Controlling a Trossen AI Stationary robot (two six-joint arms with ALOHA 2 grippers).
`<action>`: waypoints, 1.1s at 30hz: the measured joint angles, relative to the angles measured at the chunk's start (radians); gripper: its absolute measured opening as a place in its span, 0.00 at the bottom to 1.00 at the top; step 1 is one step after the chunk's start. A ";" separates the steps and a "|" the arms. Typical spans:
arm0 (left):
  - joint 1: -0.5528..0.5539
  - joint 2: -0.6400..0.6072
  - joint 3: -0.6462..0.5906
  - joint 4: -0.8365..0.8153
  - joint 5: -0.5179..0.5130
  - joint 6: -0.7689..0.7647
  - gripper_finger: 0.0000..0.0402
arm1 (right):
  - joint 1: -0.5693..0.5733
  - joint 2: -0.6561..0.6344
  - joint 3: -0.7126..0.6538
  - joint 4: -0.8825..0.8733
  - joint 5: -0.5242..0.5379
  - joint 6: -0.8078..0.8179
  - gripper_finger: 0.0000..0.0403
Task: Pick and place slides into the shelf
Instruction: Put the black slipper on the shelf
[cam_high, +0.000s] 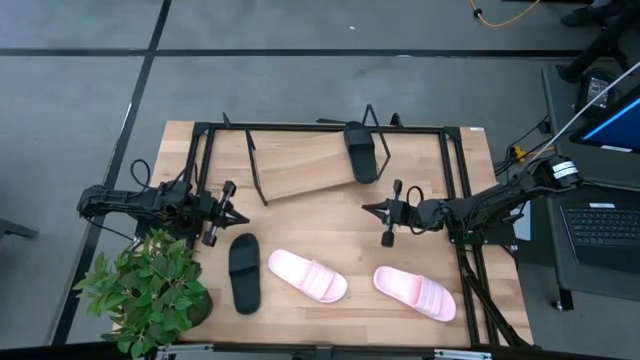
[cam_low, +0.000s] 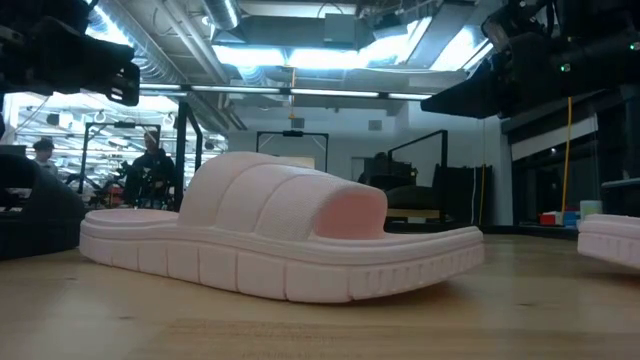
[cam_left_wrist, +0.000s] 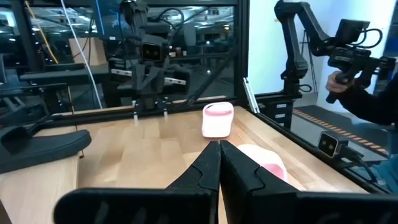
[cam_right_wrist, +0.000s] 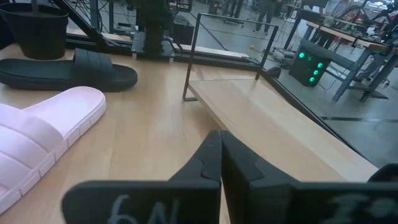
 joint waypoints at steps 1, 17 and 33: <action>0.000 0.000 0.000 0.000 0.000 0.000 0.00 | 0.000 0.000 0.000 0.000 0.000 0.000 0.01; 0.000 0.041 0.000 -0.010 -0.072 -0.006 0.00 | 0.000 0.000 0.000 0.000 0.001 0.000 0.01; 0.000 0.144 0.100 -0.114 -0.067 -0.058 0.00 | 0.000 0.000 0.000 0.000 0.001 0.005 0.01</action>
